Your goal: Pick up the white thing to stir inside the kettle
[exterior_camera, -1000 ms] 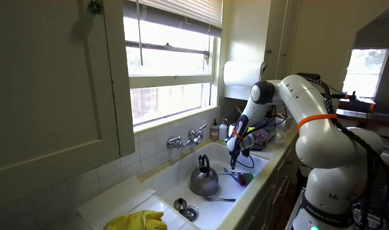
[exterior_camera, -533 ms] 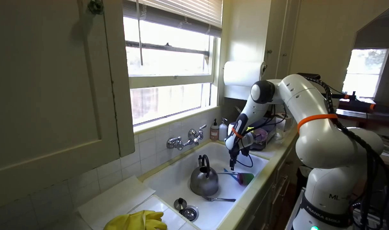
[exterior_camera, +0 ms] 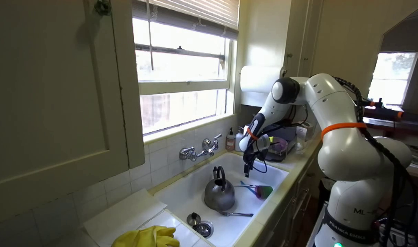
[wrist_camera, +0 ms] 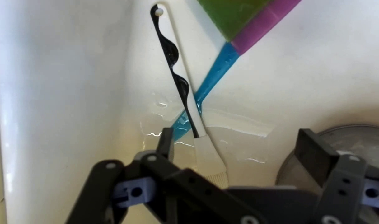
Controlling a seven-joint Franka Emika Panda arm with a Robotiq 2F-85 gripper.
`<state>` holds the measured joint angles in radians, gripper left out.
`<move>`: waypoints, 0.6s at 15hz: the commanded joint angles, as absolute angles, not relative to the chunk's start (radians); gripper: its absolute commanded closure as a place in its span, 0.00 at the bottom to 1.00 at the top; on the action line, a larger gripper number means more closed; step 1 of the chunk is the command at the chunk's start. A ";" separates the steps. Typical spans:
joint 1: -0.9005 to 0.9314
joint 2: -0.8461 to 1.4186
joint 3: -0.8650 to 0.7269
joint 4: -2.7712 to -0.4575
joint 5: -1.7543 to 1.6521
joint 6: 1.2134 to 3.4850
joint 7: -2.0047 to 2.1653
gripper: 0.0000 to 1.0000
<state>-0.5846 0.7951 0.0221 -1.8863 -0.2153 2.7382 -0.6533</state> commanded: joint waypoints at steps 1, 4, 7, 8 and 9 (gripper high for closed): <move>-0.537 0.728 -0.019 -1.945 -0.194 2.754 -0.625 0.00; -0.508 0.687 -0.042 -1.973 -0.191 2.750 -0.593 0.00; -0.496 0.635 -0.038 -2.023 -0.185 2.736 -0.587 0.00; -0.495 0.617 -0.033 -2.045 -0.184 2.741 -0.593 0.00; -0.497 0.592 -0.024 -2.067 -0.177 2.727 -0.604 0.00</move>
<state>-0.5093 0.6751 -0.0272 -1.9738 -0.2095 2.7396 -0.5932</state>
